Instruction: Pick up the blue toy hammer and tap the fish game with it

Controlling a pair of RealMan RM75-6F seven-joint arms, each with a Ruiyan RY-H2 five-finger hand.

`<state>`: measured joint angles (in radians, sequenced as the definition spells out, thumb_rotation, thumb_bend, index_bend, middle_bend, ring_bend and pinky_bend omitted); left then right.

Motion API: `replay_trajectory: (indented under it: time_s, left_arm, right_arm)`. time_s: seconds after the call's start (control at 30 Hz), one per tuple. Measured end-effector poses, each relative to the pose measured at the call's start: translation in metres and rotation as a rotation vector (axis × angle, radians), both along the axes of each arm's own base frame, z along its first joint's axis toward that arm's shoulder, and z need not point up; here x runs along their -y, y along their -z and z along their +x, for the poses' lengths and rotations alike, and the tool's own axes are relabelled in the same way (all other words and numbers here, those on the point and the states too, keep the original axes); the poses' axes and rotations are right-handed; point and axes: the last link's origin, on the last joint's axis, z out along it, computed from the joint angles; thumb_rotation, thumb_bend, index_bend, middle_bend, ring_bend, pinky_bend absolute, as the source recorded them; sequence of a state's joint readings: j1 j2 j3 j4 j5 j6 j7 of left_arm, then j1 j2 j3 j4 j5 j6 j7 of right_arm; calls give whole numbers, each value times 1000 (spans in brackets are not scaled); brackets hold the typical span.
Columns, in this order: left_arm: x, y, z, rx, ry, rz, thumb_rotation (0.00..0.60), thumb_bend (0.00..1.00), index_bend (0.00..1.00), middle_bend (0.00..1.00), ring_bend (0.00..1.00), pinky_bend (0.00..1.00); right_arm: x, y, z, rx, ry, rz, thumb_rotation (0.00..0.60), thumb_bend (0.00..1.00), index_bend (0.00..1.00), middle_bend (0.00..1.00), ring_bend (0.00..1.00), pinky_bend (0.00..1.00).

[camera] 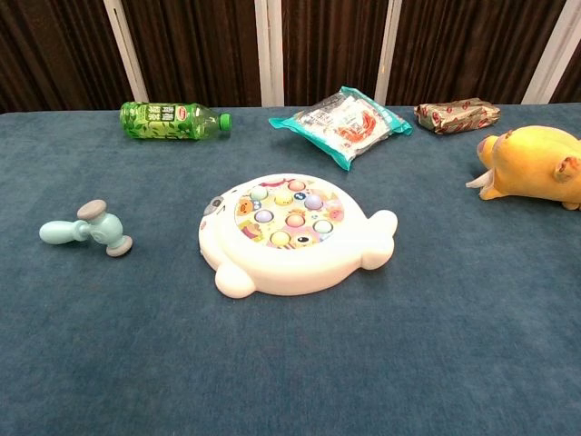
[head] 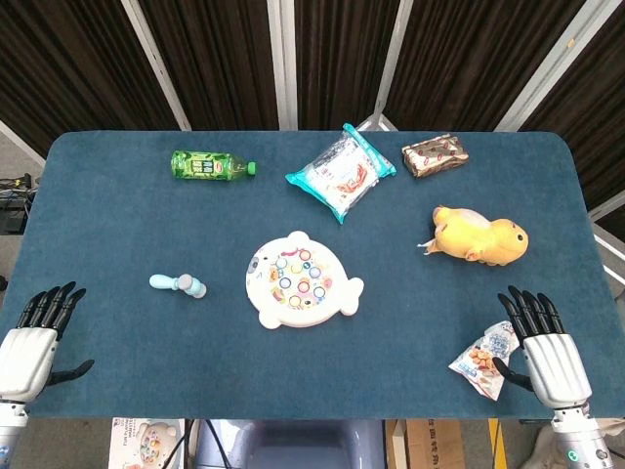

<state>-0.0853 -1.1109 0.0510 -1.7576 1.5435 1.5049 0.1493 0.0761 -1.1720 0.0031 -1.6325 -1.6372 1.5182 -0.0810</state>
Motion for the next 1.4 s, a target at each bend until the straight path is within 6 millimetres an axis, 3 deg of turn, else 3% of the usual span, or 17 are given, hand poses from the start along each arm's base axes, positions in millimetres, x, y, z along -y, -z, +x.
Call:
replay_trajectory:
  time_s: [0.37,0.5,0.6,0.9,1.13,1.4]
  left_arm:
    - [-7,3,1,-7,13,-22,600,64,1,0,0,30]
    - [-17,5,2,-19,16,-56,600,94,81,6,13,102]
    - [-33,6,7,-48,34,-80,600,142,183,61,50,161]
    - [-97,16,25,-148,91,-165,600,255,388,223,112,201]
    - [-137,34,40,-168,90,-227,600,285,431,241,113,202]
    - [-162,61,44,-196,74,-273,600,290,454,248,113,202]
  right_arm:
    - [0,1,0,2,2,4,600,217,0,0,0,0]
    - [1,1,0,3,5,8,600,217,0,0,0,0]
    - [2,2,0,9,7,10,600,217,0,0,0,0]
    - [4,4,1,27,17,23,600,217,0,0,0,0]
    - [5,2,1,48,32,26,600,217,0,0,0,0]
    - [6,2,1,60,38,40,600,217,0,0,0,0]
